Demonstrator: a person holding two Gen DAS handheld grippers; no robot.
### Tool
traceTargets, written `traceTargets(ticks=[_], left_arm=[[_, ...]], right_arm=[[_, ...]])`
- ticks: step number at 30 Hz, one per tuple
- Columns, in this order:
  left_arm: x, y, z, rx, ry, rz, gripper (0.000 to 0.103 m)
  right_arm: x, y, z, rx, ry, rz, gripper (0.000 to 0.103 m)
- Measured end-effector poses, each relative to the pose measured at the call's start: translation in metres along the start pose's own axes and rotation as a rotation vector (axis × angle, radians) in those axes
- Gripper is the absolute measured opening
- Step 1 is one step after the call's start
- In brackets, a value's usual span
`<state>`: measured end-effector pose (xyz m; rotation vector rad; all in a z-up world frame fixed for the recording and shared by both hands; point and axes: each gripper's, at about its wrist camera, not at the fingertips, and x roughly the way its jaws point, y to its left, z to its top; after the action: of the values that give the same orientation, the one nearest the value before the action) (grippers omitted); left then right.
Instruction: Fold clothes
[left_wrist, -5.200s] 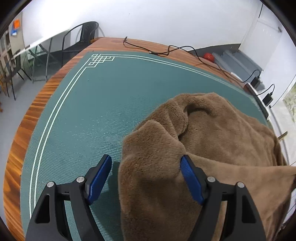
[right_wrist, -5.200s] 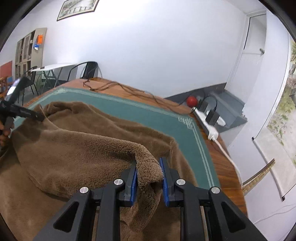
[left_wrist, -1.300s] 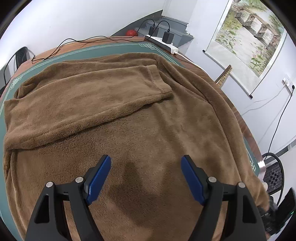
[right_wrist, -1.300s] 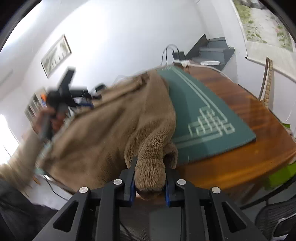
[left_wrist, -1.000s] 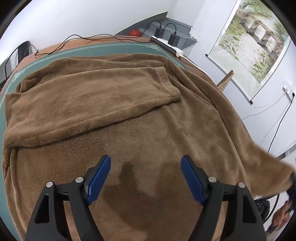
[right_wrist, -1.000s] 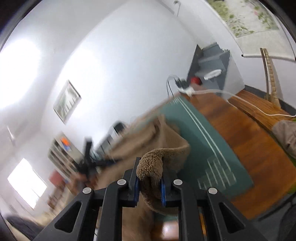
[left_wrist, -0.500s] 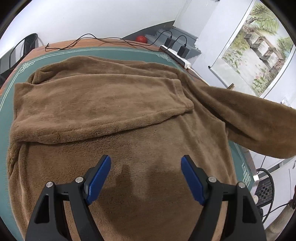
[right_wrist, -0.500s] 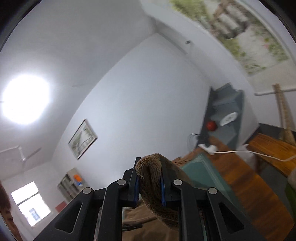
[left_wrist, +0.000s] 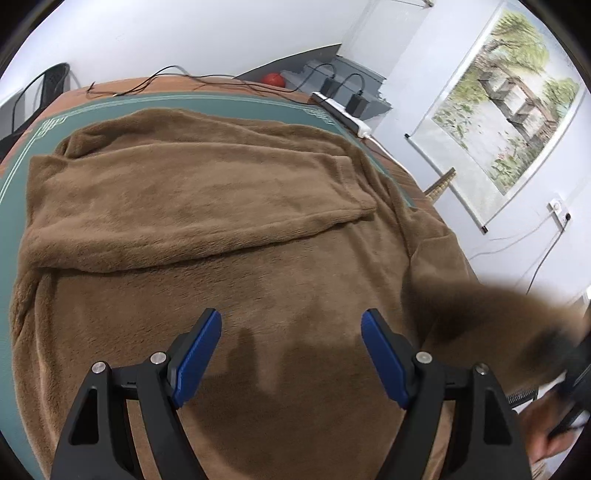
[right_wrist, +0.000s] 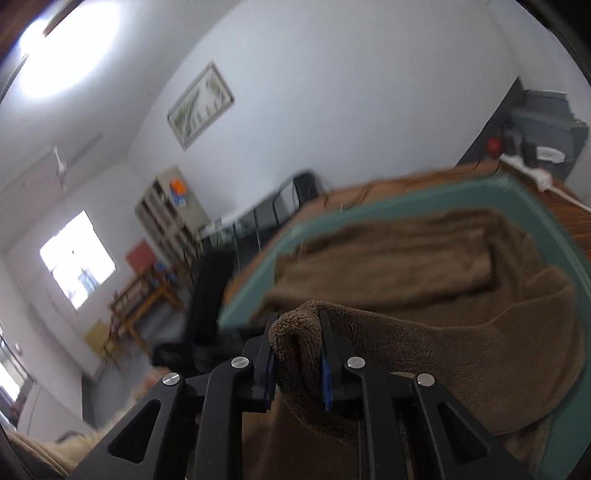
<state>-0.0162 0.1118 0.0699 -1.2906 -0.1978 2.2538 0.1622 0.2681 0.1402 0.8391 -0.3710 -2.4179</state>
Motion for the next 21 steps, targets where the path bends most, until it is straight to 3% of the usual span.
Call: traceTargets(ticks=[1,2,3,5,9,14,21], left_arm=[[0.001,0.004,-0.001,-0.011,0.003,0.004,0.081],[0.002,0.009,-0.002,-0.023,0.007,0.006,0.081],[0.003,0.014,-0.004,-0.036,0.011,0.009,0.081],[0.006,0.02,-0.006,-0.056,0.019,0.006,0.081],[0.009,0.025,-0.009,-0.068,0.027,-0.003,0.081],[0.005,0.026,-0.011,-0.063,0.027,-0.003,0.081],[0.004,0.034,-0.018,-0.104,0.065,-0.02,0.081]], right_arm=[[0.008,-0.002,-0.003,-0.002,0.019,-0.004,0.026],[0.016,-0.005,-0.005,-0.004,0.038,-0.009,0.039],[0.022,-0.008,-0.008,-0.005,0.054,-0.013,0.066],[0.021,-0.016,-0.011,0.014,0.042,-0.007,0.081],[0.006,-0.031,-0.014,0.059,-0.017,0.004,0.081],[-0.021,-0.069,-0.022,0.172,-0.07,-0.094,0.081],[-0.028,-0.101,-0.045,0.252,-0.045,-0.143,0.081]])
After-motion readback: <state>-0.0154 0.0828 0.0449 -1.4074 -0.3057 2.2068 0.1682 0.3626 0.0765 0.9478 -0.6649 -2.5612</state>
